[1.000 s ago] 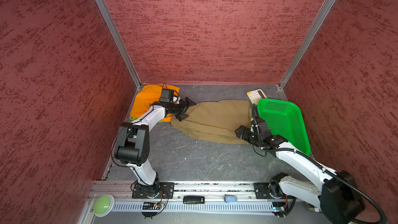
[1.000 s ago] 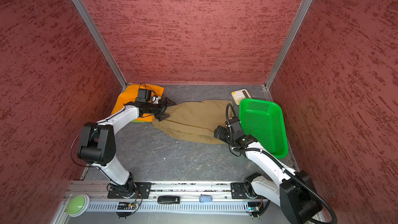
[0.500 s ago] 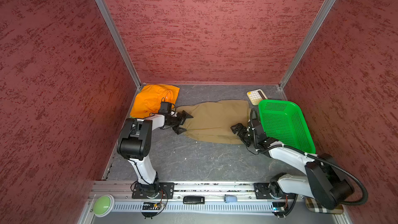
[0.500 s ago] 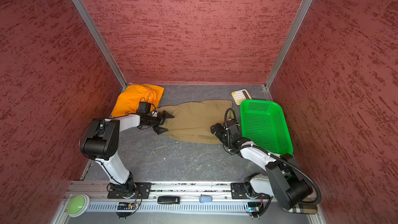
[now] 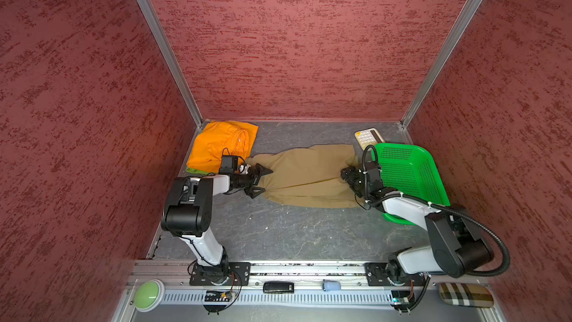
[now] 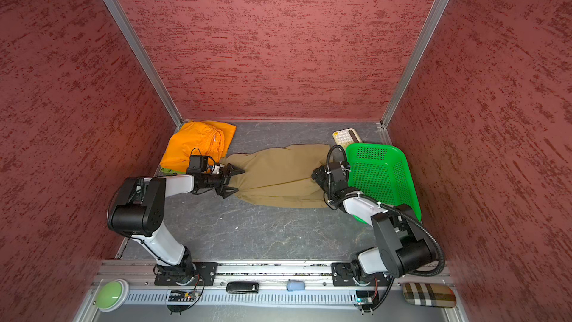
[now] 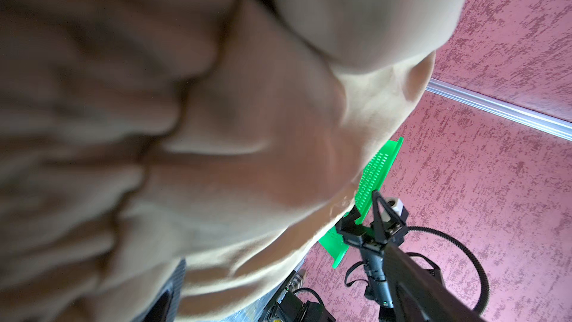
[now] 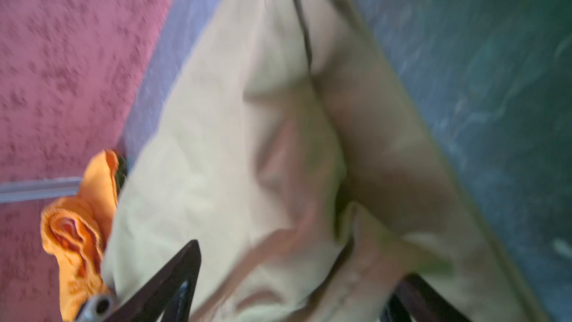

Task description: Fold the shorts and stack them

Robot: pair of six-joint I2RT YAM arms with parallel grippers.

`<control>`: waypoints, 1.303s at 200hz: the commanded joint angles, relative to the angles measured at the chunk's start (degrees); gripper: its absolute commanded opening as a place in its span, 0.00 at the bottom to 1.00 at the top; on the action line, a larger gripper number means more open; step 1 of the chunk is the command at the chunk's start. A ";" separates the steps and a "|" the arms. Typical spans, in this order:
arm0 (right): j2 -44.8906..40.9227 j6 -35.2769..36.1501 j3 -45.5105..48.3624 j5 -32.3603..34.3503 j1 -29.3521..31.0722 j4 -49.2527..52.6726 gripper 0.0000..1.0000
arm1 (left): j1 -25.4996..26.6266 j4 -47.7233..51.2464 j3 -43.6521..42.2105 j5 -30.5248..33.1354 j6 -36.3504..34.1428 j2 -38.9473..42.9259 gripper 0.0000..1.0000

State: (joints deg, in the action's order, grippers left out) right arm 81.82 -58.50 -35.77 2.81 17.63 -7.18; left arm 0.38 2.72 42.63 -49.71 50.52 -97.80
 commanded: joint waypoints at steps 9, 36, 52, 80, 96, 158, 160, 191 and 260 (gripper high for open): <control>1.15 4.84 -5.51 4.61 -0.75 1.99 0.80 | -0.73 6.41 -3.87 6.01 -1.48 -0.91 0.99; -0.13 4.36 -4.92 2.80 -0.42 2.12 0.73 | -0.82 6.16 -3.49 5.77 -1.24 -1.07 1.00; -2.29 3.64 -2.63 2.13 0.12 2.47 0.67 | -0.82 6.07 -2.78 5.77 -1.13 -1.64 0.99; -6.18 2.72 0.94 3.16 1.73 5.34 0.58 | -0.73 6.07 -1.18 5.37 -1.00 -3.08 0.99; -8.51 1.29 3.47 3.92 2.56 6.54 0.57 | -0.73 6.07 -0.33 5.20 -0.78 -3.45 0.99; -9.54 -1.31 8.68 3.58 5.54 8.50 0.58 | -1.58 3.38 -0.99 4.16 1.26 -4.13 0.99; -9.54 -1.43 8.87 3.53 5.63 8.39 0.58 | -1.65 3.11 -1.15 4.11 1.42 -4.19 0.99; -9.04 -3.68 12.12 2.78 6.44 6.36 0.58 | -1.75 1.59 -2.29 4.01 2.37 -4.22 0.99; 7.52 1.23 3.63 3.08 4.33 2.20 0.55 | -0.83 -4.19 -5.04 2.52 7.62 -4.32 0.99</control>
State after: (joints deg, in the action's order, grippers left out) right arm 81.76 -59.24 -28.56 6.15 23.49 -4.78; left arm -1.04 -1.48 41.39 -52.93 55.81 -99.07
